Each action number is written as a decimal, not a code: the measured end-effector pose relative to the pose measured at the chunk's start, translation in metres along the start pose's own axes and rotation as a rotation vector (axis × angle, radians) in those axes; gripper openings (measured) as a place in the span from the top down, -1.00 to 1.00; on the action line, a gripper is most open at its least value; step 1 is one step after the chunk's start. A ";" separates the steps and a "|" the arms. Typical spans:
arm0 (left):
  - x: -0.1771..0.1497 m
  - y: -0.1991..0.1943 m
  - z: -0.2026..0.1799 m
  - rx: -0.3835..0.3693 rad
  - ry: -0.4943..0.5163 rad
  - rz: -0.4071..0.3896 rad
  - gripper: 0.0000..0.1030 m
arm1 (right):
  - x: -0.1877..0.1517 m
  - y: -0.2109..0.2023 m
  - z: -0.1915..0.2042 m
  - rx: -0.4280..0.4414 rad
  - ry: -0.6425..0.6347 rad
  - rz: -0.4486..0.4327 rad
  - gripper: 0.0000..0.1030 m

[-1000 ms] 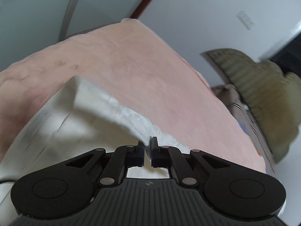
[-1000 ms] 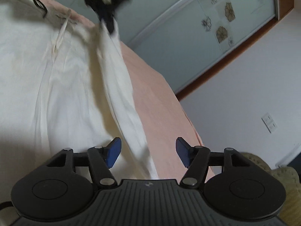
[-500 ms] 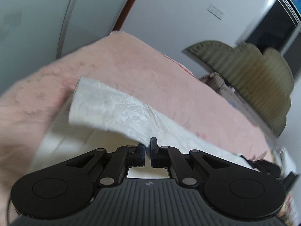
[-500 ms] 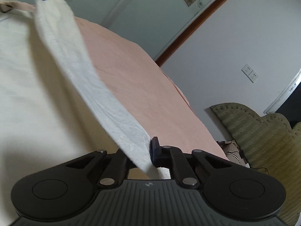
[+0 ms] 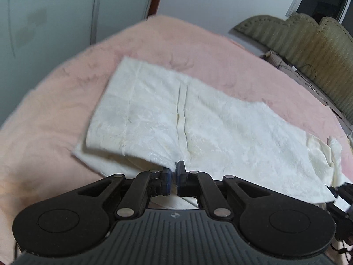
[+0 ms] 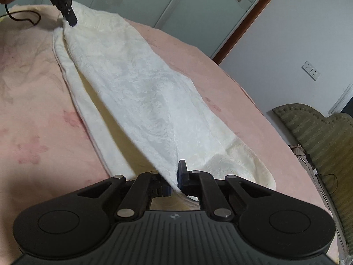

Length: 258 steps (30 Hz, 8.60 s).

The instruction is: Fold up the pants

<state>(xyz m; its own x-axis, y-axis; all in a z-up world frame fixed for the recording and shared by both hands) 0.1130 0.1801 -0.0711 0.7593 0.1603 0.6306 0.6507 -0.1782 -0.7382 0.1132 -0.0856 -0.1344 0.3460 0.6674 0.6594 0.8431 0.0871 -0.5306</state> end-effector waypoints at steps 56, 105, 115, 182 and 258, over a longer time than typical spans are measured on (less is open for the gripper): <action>-0.122 0.085 -0.387 -0.328 1.022 -0.146 0.33 | -0.213 0.056 -0.319 -0.101 1.722 -0.173 0.53; -0.104 0.101 -0.354 -0.364 0.963 -0.028 0.11 | -0.282 -0.073 -0.250 -0.376 1.503 0.091 0.50; -0.097 0.091 -0.357 -0.353 0.880 -0.141 -0.17 | -0.244 -0.093 -0.202 -0.490 1.161 0.260 -1.00; 0.000 0.163 -0.384 -0.749 -0.059 0.356 0.68 | -0.071 -0.063 -0.089 -0.251 0.472 -0.030 0.72; -0.003 0.112 -0.237 -0.537 -0.090 0.269 -0.23 | -0.003 -0.005 -0.037 0.083 0.525 -0.125 0.84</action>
<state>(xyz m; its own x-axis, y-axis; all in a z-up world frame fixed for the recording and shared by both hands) 0.1847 -0.0707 -0.0984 0.9094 0.1186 0.3986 0.3656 -0.6849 -0.6303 0.1239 -0.1153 -0.1138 0.4222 0.1914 0.8861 0.8628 0.2149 -0.4575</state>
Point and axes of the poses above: each gripper's, at about its wrist camera, not at the fingertips, and y roughly the way its jaws point, z to its left, x to its top, the point moved 10 cm from there along y, roughly the way its jaws point
